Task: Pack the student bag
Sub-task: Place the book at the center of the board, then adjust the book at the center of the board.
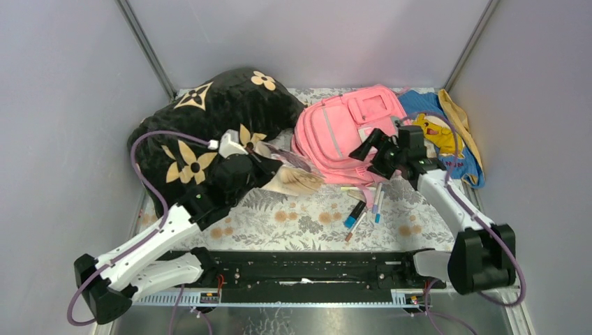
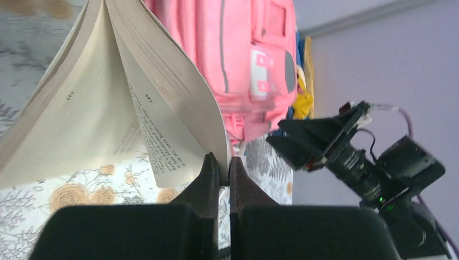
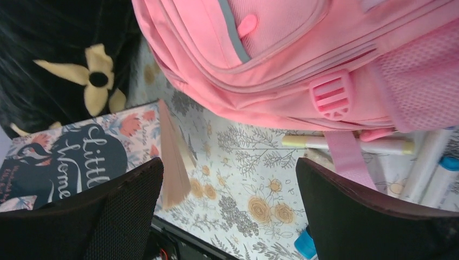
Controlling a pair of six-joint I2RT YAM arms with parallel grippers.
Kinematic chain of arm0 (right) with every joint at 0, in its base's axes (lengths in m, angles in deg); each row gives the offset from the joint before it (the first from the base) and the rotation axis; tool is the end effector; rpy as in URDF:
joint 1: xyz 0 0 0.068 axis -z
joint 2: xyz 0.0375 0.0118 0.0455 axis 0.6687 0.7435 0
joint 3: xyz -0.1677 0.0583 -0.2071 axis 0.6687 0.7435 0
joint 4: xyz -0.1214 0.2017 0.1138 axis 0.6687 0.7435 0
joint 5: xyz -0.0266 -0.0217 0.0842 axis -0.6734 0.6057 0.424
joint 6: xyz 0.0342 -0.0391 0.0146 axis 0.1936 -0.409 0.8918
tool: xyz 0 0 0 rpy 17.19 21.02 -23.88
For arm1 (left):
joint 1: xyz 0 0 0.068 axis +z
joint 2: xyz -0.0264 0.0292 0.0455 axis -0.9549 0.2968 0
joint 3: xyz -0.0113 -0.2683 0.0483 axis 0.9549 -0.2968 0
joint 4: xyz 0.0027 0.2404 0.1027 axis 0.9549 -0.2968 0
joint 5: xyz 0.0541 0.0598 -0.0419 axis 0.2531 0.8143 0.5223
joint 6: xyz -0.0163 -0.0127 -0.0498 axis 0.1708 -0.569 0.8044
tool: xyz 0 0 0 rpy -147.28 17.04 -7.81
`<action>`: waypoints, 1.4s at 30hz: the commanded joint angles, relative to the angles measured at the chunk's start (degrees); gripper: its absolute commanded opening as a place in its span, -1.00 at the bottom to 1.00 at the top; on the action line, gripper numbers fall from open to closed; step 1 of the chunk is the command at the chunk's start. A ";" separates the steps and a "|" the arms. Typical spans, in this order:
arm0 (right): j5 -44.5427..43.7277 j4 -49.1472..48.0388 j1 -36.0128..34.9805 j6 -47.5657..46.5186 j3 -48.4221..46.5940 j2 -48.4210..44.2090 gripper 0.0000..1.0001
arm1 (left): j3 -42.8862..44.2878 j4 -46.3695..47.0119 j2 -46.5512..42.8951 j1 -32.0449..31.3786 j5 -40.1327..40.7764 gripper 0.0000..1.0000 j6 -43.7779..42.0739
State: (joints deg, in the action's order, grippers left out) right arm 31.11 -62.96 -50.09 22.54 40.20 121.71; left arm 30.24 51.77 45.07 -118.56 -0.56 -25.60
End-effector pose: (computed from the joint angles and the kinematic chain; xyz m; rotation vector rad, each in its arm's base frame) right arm 0.2636 0.0505 0.2632 0.3962 2.2178 0.8634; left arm 0.1615 -0.1499 0.3321 -0.5357 1.9753 -0.9312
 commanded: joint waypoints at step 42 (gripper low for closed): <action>-16.74 -21.33 -37.06 33.96 4.47 20.51 0.80 | -1.55 1.67 28.55 18.49 -12.95 0.86 -28.37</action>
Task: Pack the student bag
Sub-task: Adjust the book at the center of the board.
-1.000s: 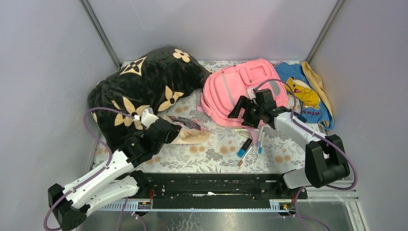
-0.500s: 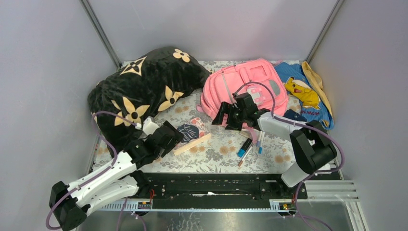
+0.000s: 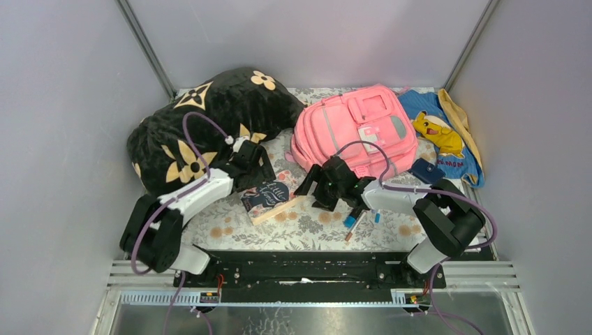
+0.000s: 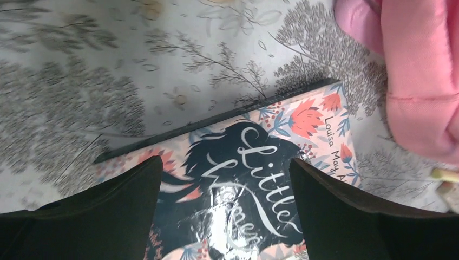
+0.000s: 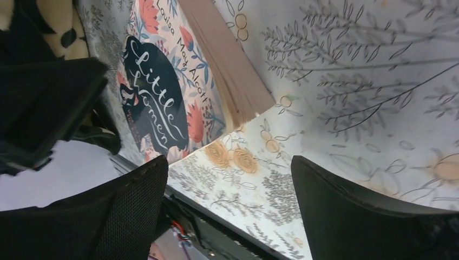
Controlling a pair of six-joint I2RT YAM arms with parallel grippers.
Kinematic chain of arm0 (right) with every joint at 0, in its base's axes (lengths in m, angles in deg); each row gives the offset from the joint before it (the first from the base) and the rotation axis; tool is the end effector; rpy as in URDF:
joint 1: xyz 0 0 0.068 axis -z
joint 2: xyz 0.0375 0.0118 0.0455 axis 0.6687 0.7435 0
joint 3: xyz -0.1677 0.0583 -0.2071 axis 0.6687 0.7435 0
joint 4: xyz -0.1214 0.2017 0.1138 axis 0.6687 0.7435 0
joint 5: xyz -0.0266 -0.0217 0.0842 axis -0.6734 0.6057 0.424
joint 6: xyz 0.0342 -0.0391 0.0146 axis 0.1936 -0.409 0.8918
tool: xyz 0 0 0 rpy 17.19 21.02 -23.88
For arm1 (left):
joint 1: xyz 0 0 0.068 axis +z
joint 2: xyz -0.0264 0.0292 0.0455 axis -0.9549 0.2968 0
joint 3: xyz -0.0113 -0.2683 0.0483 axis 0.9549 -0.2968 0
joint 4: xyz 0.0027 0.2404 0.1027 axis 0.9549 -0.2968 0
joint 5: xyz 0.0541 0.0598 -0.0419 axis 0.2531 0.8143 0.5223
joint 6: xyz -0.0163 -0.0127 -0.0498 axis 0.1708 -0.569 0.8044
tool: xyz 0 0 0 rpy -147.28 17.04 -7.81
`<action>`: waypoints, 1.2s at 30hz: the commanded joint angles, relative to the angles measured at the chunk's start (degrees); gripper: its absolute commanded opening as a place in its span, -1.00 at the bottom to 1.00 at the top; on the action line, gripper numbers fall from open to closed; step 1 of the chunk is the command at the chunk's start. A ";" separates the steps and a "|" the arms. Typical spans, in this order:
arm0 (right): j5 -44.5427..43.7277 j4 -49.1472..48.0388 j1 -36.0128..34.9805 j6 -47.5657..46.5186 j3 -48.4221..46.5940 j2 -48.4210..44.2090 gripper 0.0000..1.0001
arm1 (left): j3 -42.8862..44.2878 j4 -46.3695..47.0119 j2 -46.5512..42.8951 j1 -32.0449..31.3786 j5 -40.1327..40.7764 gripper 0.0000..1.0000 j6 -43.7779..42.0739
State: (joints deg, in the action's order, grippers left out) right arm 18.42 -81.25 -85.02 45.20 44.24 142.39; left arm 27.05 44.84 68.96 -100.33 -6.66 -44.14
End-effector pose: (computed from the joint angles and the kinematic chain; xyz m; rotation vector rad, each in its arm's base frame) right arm 0.2280 0.2201 0.1675 0.3392 2.5092 1.0409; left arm 0.2459 -0.1198 0.2060 -0.4623 2.4790 -0.2339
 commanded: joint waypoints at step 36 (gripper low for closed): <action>-4.12 -12.93 -0.94 -1.11 -2.61 10.80 -0.23 | 7.24 4.62 10.84 4.15 -7.21 0.93 -13.56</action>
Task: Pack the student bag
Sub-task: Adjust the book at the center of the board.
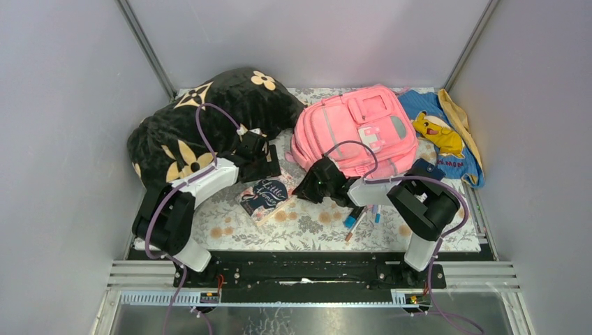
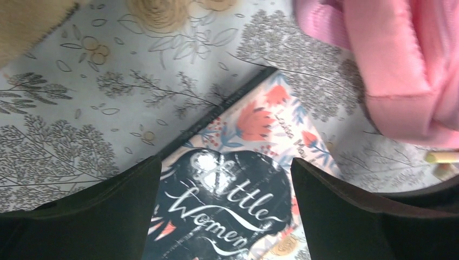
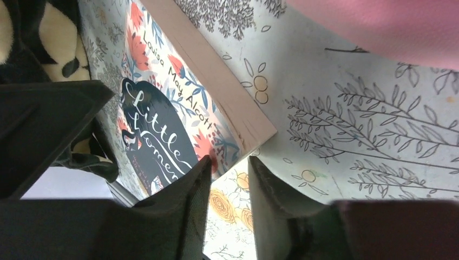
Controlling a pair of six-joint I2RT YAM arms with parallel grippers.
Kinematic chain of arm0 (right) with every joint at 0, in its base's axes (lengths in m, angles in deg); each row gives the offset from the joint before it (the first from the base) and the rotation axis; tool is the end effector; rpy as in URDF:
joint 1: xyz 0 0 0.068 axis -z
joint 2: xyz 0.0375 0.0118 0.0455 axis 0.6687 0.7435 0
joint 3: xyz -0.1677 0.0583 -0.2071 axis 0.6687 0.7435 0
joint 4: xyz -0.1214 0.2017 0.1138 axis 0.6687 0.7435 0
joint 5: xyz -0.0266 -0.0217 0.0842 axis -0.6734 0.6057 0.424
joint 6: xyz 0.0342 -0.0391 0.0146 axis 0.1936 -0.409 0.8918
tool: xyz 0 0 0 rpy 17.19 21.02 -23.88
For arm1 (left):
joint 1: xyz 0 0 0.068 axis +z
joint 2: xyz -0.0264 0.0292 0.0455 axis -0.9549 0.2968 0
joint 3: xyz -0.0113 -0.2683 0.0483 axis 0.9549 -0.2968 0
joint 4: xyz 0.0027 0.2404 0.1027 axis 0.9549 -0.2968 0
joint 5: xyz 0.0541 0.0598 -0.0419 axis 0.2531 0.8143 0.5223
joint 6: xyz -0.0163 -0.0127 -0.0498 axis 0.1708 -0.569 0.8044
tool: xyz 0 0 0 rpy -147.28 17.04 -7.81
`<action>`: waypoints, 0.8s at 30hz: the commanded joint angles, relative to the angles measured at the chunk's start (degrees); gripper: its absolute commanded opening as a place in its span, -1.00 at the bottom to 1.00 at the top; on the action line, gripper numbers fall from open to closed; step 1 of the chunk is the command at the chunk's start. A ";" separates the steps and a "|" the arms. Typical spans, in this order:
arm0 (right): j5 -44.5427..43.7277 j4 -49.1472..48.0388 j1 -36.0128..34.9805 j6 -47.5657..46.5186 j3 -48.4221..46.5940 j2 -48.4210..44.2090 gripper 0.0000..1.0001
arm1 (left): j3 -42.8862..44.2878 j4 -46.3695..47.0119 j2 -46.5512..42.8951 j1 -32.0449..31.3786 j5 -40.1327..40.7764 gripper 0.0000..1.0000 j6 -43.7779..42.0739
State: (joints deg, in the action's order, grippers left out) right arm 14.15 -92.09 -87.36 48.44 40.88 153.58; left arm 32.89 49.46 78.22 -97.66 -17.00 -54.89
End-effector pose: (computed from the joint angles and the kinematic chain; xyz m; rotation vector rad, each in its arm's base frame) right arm 0.2447 0.2516 0.1387 0.3899 2.4423 1.0559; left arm 0.2845 -0.1307 0.1968 -0.2197 2.5480 -0.3578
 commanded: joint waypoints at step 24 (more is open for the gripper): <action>9.11 -10.97 1.79 4.05 12.44 -5.71 0.35 | -20.01 6.42 -11.59 -8.03 -9.33 0.88 15.62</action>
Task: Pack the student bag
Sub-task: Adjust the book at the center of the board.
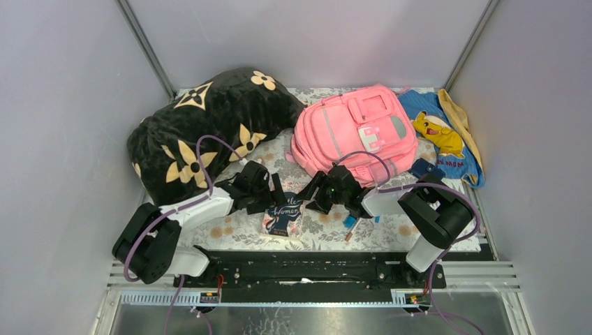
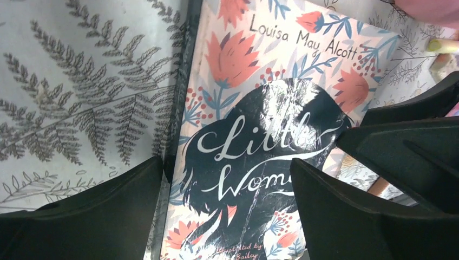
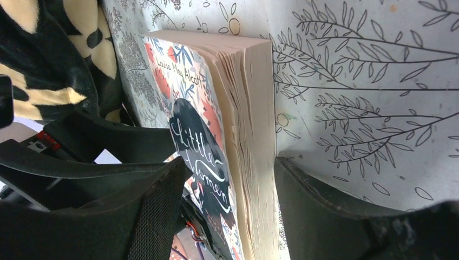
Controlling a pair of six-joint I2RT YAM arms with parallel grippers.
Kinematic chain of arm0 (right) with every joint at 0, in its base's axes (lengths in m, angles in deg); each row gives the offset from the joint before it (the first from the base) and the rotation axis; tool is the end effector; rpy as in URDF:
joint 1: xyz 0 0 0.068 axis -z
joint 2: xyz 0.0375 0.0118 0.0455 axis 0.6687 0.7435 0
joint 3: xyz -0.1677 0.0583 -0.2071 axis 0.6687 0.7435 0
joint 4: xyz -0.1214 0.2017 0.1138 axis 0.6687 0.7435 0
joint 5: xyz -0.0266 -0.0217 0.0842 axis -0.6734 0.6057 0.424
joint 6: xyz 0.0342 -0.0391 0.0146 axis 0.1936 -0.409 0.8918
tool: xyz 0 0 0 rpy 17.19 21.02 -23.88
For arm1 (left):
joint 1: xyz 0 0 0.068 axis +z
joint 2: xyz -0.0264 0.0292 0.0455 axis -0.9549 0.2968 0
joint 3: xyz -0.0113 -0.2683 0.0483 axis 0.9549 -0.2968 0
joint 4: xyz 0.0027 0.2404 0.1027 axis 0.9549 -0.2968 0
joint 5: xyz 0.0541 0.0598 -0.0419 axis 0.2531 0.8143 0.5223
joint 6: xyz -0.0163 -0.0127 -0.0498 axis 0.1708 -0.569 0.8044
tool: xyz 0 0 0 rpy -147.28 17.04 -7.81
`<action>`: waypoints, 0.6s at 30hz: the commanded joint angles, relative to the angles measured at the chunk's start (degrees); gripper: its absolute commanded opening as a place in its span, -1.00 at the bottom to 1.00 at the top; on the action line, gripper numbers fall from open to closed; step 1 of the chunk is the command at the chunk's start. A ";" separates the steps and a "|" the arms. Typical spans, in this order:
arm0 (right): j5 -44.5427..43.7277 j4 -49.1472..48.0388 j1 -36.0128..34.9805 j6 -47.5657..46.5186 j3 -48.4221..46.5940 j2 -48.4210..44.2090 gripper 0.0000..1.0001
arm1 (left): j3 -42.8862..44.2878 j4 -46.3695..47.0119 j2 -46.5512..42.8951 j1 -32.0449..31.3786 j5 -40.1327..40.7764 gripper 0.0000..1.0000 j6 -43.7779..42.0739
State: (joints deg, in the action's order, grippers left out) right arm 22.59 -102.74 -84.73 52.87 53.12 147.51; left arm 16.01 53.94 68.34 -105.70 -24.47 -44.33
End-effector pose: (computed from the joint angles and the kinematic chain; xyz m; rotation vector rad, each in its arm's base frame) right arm 0.2214 0.2152 0.1310 0.4371 2.4297 1.2647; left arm 0.2088 -0.1393 0.1613 -0.2362 2.6736 -0.5922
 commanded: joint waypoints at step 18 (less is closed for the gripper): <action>6.32 -7.67 -2.90 -3.86 0.18 -2.82 -0.95 | 2.60 11.22 10.60 -2.60 -6.46 0.84 3.30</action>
State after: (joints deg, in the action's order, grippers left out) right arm 22.26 -101.12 -85.15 48.55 53.84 146.81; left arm 18.86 57.98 73.66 -105.35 -24.43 -42.56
